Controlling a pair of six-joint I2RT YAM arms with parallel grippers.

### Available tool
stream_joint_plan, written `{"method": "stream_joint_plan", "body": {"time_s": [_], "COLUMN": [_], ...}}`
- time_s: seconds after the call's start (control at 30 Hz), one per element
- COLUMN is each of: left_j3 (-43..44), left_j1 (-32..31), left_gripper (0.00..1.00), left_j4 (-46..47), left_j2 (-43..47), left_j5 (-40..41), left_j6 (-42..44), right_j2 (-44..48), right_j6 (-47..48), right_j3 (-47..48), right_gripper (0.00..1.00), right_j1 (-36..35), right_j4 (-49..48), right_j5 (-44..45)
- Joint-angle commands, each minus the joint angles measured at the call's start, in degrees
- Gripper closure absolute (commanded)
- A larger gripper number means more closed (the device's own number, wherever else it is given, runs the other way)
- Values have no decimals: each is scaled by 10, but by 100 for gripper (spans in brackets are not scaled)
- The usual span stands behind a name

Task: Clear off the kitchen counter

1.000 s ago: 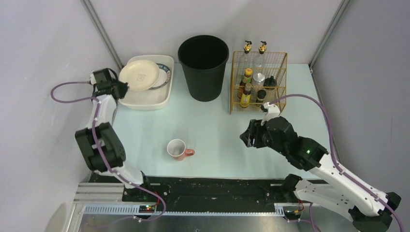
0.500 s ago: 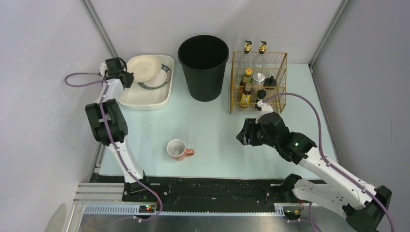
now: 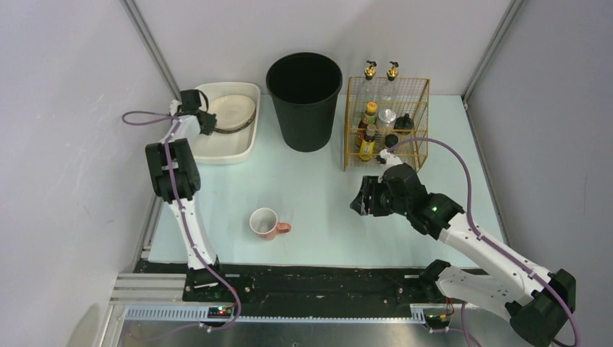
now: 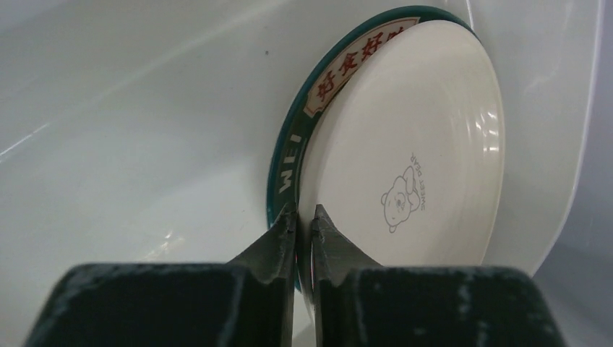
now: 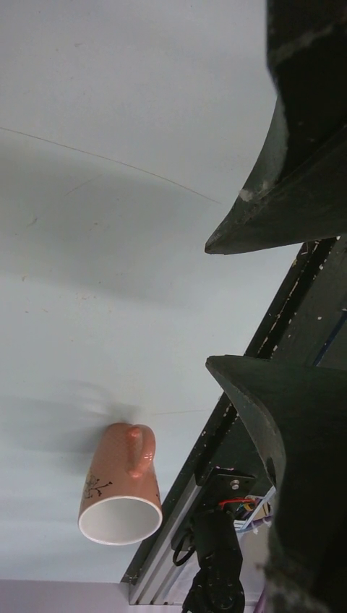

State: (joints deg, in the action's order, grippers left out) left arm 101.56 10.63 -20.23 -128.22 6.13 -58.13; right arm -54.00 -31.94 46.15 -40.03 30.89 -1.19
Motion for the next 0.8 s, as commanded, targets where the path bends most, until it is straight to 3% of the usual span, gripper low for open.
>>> {"method": "stream_joint_plan", "body": {"time_s": [0.0, 0.1, 0.17, 0.3, 0.6, 0.63, 0.77], "left_j3": [59, 77, 85, 88, 32, 18, -23], "left_j1": [-11, -13, -15, -18, -16, -15, -10], "left_gripper": [82, 69, 55, 40, 16, 6, 1], "left_j4": [7, 2, -2, -7, -19, -21, -26], "left_j2": [-14, -25, -31, -24, 49, 61, 99], "left_j5": [19, 17, 14, 8, -4, -7, -32], "left_j6": [-20, -21, -17, 1, 59, 63, 90], "right_j2": [0, 5, 8, 15, 16, 15, 15], "right_j6": [1, 1, 2, -1, -3, -3, -3], "right_j3": [-1, -1, -2, -3, -3, -3, -4], "right_gripper": [42, 42, 42, 42, 42, 42, 42], "right_j1": [8, 10, 11, 14, 14, 15, 15], "right_j4": [-24, -18, -16, -13, -25, -25, -17], "right_j5": [-17, -16, -15, -13, -38, -43, -54]}}
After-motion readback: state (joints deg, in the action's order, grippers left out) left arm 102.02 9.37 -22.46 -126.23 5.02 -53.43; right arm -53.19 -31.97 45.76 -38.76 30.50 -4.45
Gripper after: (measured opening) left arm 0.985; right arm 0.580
